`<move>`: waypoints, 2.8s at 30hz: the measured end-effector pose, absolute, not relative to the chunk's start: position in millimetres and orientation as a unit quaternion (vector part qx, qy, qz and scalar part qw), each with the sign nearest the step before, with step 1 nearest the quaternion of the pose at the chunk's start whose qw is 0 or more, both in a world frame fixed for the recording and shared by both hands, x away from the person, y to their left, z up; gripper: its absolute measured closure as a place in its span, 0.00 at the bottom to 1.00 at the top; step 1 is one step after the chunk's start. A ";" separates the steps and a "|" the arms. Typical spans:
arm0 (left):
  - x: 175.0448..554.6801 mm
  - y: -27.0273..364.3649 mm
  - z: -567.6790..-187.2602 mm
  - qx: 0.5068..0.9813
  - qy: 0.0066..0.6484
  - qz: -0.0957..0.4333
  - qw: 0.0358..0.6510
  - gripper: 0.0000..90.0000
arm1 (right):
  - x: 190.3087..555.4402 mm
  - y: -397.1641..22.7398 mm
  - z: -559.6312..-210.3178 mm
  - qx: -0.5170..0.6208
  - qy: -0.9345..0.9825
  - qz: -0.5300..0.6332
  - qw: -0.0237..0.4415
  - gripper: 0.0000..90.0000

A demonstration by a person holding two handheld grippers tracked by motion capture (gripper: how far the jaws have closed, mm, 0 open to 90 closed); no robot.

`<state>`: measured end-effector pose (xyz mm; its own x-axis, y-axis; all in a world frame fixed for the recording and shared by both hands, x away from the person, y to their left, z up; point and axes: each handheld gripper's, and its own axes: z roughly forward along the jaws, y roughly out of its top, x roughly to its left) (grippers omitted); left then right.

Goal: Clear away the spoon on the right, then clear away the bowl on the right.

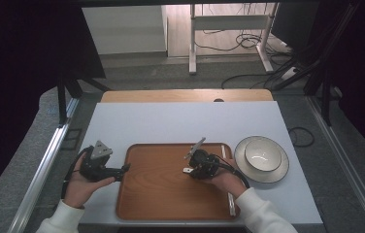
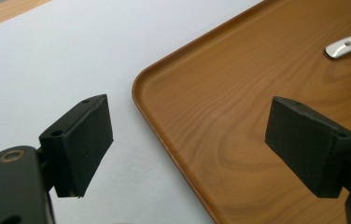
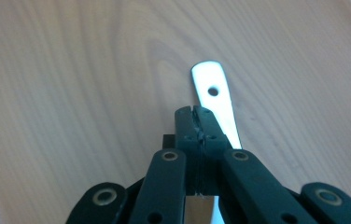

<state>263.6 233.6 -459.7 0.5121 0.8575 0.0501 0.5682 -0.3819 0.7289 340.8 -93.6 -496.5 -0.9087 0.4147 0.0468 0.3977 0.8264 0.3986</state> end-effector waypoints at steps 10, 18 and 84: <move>263.6 234.7 -459.1 0.803 0.443 0.218 0.333 0.16 | 350.2 -104.6 -496.4 0.262 0.943 0.202 0.039 1.00; 263.4 235.1 -458.7 0.801 0.445 0.219 0.336 0.16 | 357.1 -116.4 -495.5 0.290 0.935 0.198 0.048 1.00; 265.7 236.3 -458.6 0.796 0.450 0.226 0.336 0.16 | 349.6 -277.3 -394.1 0.411 0.838 0.336 0.128 0.42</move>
<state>265.7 236.3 -458.6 0.4923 0.8686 0.0569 0.5642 -0.3682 0.7390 349.6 -277.3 -394.1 -0.6295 0.7745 0.0624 0.6030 0.4363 0.6678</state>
